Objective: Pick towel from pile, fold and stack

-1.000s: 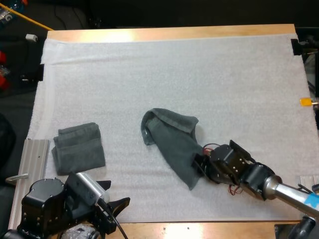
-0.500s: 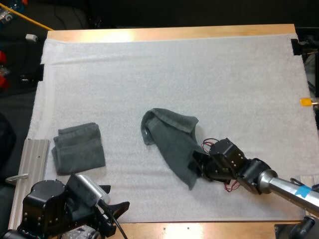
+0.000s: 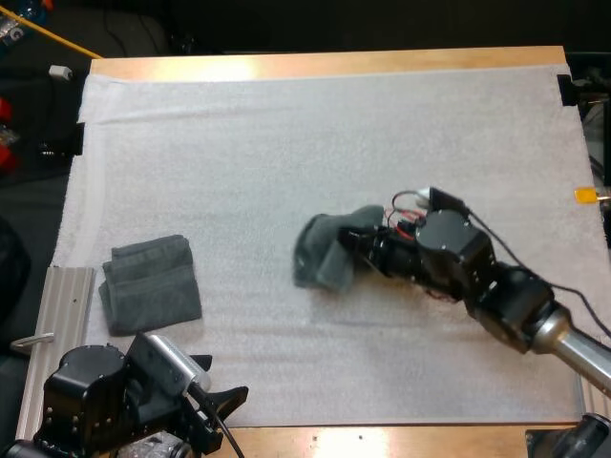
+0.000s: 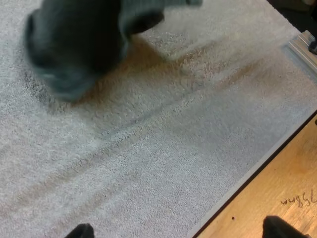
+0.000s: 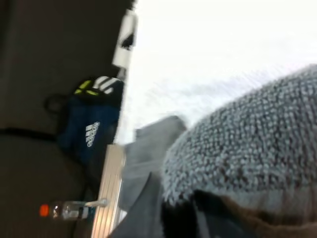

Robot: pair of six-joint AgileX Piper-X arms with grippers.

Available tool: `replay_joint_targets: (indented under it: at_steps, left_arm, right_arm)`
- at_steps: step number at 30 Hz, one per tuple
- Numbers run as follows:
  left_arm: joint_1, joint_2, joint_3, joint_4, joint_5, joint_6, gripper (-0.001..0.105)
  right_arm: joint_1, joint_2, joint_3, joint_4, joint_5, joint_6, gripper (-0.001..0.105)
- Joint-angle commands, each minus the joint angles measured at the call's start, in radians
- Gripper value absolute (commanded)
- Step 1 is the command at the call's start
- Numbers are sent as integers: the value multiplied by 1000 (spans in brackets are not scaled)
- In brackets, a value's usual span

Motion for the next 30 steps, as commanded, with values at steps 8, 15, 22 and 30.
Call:
replay_joint_targets:
  at_steps: [8,15,22,30]
  left_arm:
    - [-5,-2,-6,-12,14,4,64]
    - [-5,-2,-6,-12,14,4,64]
    - [-5,-2,-6,-15,14,4,64]
    - [-5,-2,-6,-87,14,4,64]
  right_arm:
    - [1,-7,-185,173,3,-99,0]
    - [140,-7,-248,592,64,-142,0]
    - [171,25,-247,587,204,-119,0]
    - [41,315,-264,193,100,-40,0]
